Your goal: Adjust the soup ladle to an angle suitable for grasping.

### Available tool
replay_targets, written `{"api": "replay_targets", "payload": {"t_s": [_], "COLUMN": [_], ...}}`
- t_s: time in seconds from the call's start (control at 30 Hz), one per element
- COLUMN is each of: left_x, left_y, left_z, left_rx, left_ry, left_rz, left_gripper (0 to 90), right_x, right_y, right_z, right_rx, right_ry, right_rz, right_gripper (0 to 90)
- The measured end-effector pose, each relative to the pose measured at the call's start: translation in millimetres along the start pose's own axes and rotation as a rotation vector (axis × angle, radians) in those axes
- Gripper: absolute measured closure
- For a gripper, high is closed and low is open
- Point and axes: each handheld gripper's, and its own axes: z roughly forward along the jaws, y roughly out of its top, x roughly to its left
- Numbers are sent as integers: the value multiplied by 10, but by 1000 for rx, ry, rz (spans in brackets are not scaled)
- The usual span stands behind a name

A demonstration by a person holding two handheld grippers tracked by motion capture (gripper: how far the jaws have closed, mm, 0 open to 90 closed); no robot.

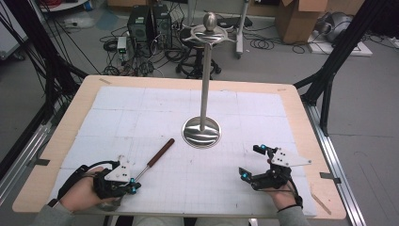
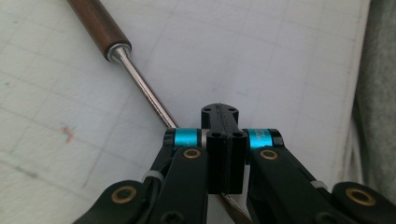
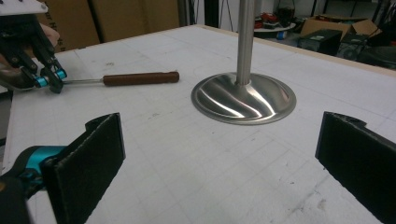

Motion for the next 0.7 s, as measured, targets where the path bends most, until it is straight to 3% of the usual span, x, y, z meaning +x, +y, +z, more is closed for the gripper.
{"api": "replay_targets", "payload": {"t_s": [0.13, 0.37, 0.47, 0.57, 0.7], "left_x": [110, 204, 262, 290, 338], "left_y": [-111, -213, -299, -341, -423], "left_z": [-60, -137, -184, -208, -259], "left_rx": [-21, -21, -39, -48, -60], "left_ry": [-21, -10, -12, -9, 0], "left_rz": [-50, -67, -99, -82, -90], "left_gripper": [897, 897, 897, 897, 897], "right_x": [6, 3, 4, 3, 1], "right_y": [-1, -5, -5, -5, -7], "right_z": [2, 7, 6, 7, 6], "right_rx": [4, 7, 7, 7, 7], "right_ry": [2, 3, 4, 3, 3], "right_rz": [5, 1, 2, 1, 1], "right_gripper": [3, 3, 3, 3, 3]}}
